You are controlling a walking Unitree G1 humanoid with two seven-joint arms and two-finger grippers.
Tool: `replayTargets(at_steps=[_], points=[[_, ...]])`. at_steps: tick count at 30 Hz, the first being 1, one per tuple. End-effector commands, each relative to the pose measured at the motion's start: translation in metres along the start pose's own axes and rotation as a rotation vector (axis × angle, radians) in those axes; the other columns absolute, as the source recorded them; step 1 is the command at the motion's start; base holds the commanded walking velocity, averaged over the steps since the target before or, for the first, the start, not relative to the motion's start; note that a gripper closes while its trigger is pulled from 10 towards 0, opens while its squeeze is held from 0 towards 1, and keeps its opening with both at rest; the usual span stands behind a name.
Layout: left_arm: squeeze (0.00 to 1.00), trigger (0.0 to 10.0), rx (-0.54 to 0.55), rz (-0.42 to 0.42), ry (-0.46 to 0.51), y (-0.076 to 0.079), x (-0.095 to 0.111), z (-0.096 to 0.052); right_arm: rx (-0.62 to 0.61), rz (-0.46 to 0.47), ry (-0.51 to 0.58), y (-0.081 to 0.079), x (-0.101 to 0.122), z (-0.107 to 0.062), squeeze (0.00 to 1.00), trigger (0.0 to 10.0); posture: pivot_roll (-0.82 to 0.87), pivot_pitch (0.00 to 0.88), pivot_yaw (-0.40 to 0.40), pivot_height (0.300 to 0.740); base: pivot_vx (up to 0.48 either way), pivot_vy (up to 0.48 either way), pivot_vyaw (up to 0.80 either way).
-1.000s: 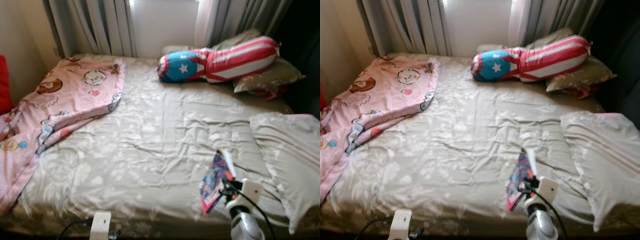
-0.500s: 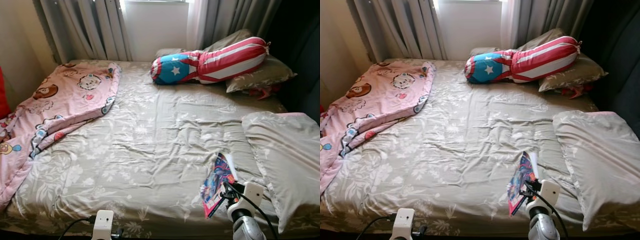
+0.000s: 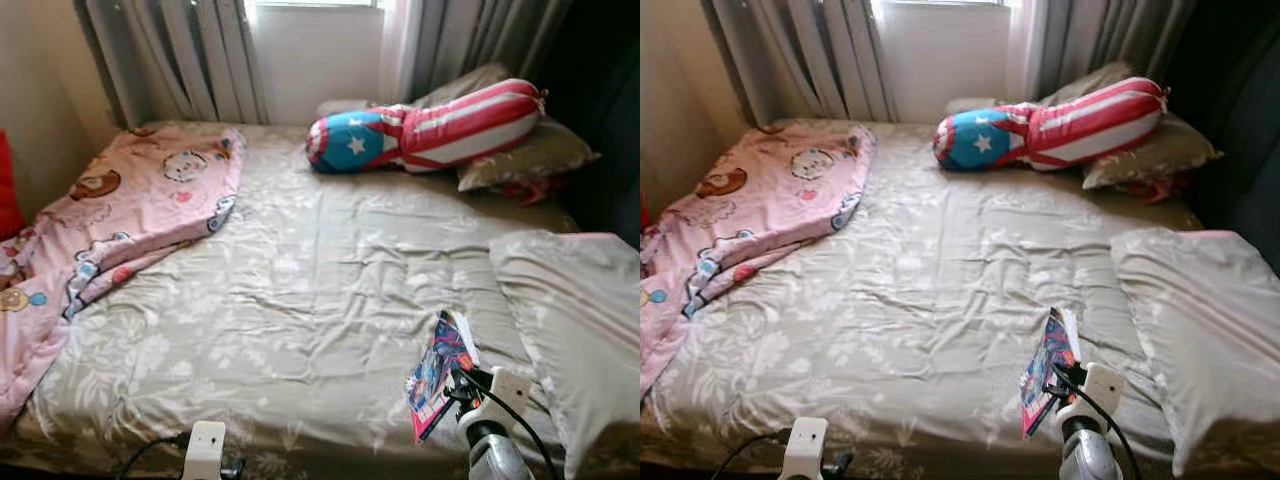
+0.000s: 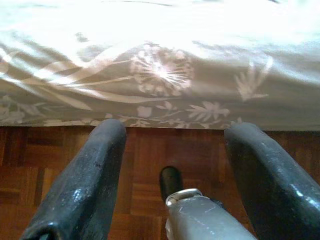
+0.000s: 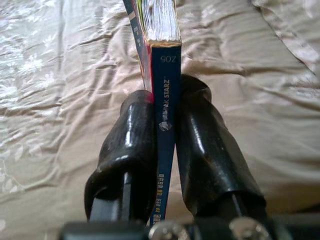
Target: Clean up the room
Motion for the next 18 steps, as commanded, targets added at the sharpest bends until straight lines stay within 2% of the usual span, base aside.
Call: replayTargets(at_steps=[1, 9, 18], points=[[0.00, 10.0, 0.003, 0.002, -0.018, -0.0024, -0.0047, -0.0011, 0.015, -0.007, 0.038, -0.0058, 0.0098, 0.0041, 0.00, 10.0, -0.04, 0.000, -0.034, 0.740, 0.334, 0.000, 0.00], [0.00, 10.0, 0.000, -0.002, -0.012, -0.0015, -0.0044, -0.0013, 0.011, -0.011, 0.033, -0.0057, 0.0093, 0.0050, 0.00, 10.0, -0.03, 0.000, -0.037, 0.740, 0.325, 0.000, 0.00], [0.00, 10.0, 0.013, -0.014, 0.025, -0.0049, 0.0031, -0.0006, 0.007, -0.014, 0.036, -0.0054, 0.0096, 0.0051, 0.00, 10.0, -0.03, 0.000, -0.037, 0.740, 0.000, 0.000, 0.00]])
Point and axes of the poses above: a point about 5 cm out from each wrist's last joint towards the gripper, its own z axis pointing out of the wrist towards the gripper, its own x axis along the axis of the wrist's last joint, y = z × x, the point moved 5 cm from there along z, pointing out of the wrist towards the gripper, and after that the axes turned 1 degree about -z, right-handed, at the moved point
